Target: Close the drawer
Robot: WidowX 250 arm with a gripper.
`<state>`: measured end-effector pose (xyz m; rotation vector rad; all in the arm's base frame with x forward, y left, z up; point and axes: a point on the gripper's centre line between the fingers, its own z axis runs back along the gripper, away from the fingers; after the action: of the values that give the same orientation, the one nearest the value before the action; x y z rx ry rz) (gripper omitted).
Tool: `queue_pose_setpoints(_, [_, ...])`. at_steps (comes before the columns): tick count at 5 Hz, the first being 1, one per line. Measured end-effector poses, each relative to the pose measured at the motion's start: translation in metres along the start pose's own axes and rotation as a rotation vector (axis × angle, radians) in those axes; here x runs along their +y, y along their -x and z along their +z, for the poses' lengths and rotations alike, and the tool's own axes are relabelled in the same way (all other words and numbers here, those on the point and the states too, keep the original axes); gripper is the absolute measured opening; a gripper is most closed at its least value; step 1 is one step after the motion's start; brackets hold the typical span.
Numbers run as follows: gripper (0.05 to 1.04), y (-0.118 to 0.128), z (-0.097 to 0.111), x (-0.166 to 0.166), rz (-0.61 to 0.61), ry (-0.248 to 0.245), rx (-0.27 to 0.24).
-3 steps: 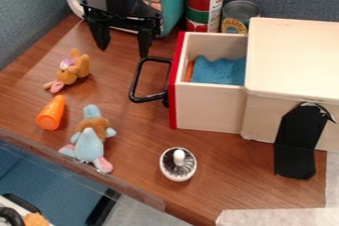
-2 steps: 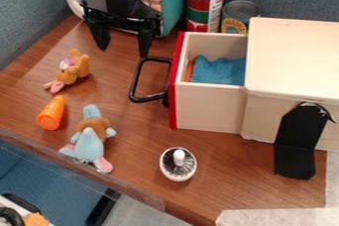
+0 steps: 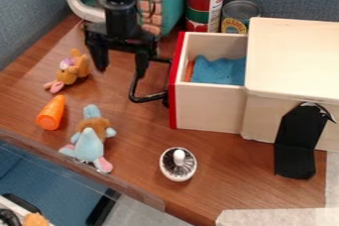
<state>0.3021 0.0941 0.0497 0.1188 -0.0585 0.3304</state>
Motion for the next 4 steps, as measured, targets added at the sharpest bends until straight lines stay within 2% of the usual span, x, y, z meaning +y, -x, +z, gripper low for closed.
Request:
queue_pose_setpoints(1, [0.999, 0.004, -0.020, 0.004, 0.029, 0.007, 0.049])
queue_pose_setpoints(2, [0.948, 0.004, -0.033, -0.002, 0.053, 0.049, 0.068])
queue_pose_setpoints(3, [0.659, -0.004, -0.036, -0.006, 0.110, 0.133, 0.018])
queue_pose_setpoints(4, [0.357, -0.005, -0.037, -0.012, 0.115, 0.179, -0.006])
